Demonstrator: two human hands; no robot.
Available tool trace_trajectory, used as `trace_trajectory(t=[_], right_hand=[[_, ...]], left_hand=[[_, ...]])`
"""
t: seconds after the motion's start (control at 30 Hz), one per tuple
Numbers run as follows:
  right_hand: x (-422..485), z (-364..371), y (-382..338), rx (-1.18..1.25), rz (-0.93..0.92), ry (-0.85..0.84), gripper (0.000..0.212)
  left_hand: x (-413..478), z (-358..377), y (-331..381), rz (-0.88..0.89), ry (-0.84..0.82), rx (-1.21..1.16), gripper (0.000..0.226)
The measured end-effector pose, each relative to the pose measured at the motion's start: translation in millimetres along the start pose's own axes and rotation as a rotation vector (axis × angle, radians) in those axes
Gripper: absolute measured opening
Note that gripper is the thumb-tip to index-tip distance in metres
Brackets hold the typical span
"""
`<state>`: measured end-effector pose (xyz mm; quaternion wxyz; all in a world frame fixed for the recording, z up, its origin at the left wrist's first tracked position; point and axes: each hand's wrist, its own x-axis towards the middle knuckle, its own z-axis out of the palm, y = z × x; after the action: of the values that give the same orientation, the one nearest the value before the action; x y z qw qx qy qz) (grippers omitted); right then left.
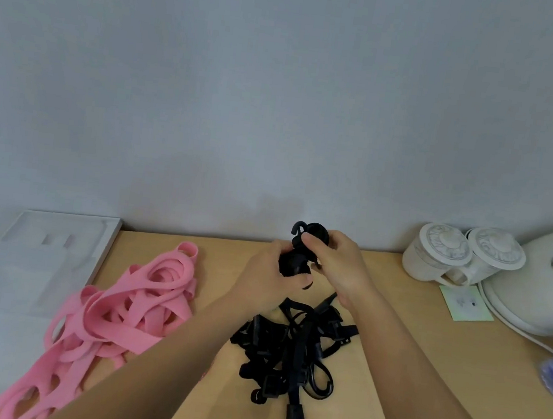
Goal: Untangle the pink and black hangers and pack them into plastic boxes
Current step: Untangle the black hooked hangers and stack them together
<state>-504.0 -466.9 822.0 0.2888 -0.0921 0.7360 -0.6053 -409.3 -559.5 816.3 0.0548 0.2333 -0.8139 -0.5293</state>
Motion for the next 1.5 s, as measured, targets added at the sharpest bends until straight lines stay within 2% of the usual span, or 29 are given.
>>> trace_trajectory(t=[0.1,0.2,0.4,0.6,0.7,0.77,0.83,0.93,1.0,1.07,1.2,1.27,1.37,1.43,1.5], right_hand=[[14.9,-7.0,20.0,-0.048,0.056,0.029,0.022],[31.1,-10.3,40.8,-0.096,0.119,0.069,0.029],[54.1,-6.5,62.6,-0.244,0.130,0.109,0.026],[58.6,-3.8,76.1,-0.432,0.084,0.061,0.016],[55.8,-3.9,78.8,-0.525,-0.017,0.112,0.023],[46.8,-6.2,78.5,-0.552,-0.051,0.116,0.009],[35.7,-9.3,79.1,-0.579,-0.065,0.058,0.027],[19.5,-10.7,80.3,-0.571,-0.052,-0.071,0.025],[12.5,-10.5,82.2,-0.574,-0.030,-0.127,0.024],[7.5,-11.2,84.0,-0.580,-0.027,-0.142,0.025],[-0.8,-19.9,88.2,-0.562,0.010,-0.103,0.032],[-6.1,-28.2,91.4,-0.596,0.022,-0.140,0.038],[-18.2,-40.2,94.8,-0.657,0.057,-0.308,0.041],[-25.8,-44.9,96.2,-0.790,0.025,-0.407,0.038],[-28.9,-48.1,102.4,-1.013,-0.060,-0.381,0.042]], left_hand=[[12.1,13.6,-13.4,-0.017,-0.059,0.076,0.042],[23.6,25.1,-26.1,-0.021,-0.116,0.162,0.036],[47.7,40.8,-46.0,-0.057,-0.171,0.317,0.021],[56.2,45.8,-63.6,-0.059,-0.256,0.498,0.040],[51.4,35.9,-64.0,0.012,-0.239,0.565,0.051],[44.2,27.1,-67.5,0.075,-0.257,0.631,0.051],[32.5,19.5,-71.6,0.105,-0.337,0.707,0.052],[13.4,15.1,-73.6,0.172,-0.397,0.807,0.064],[3.2,17.1,-69.5,0.212,-0.407,0.769,0.065],[-4.6,23.6,-64.0,0.219,-0.437,0.698,0.066],[-13.7,44.3,-52.9,0.180,-0.495,0.755,0.094],[-13.9,53.0,-50.7,0.147,-0.497,0.889,0.085],[-9.6,56.7,-51.2,0.170,-0.405,0.989,0.048],[-6.1,55.4,-51.3,0.215,-0.321,0.933,0.027],[-2.9,52.6,-48.0,0.230,-0.261,0.794,0.020]])
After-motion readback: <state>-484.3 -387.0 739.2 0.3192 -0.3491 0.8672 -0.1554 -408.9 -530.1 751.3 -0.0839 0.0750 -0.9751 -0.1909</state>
